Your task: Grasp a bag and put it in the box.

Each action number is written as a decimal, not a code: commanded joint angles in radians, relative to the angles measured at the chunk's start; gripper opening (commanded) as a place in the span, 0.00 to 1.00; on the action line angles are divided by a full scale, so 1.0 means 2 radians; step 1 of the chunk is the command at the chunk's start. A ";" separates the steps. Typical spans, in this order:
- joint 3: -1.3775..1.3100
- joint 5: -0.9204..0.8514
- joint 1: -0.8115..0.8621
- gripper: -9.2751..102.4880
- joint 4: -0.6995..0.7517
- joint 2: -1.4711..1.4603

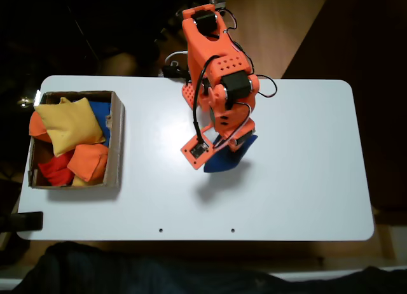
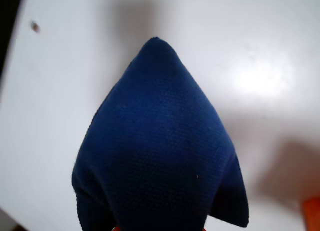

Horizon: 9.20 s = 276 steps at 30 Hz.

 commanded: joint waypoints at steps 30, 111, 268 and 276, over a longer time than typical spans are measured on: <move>-0.158 -0.001 0.178 0.08 0.033 0.141; -0.284 0.006 0.670 0.08 -0.295 -0.150; 0.002 0.159 0.359 0.59 -0.200 0.217; 0.038 0.153 0.299 0.51 -0.197 0.272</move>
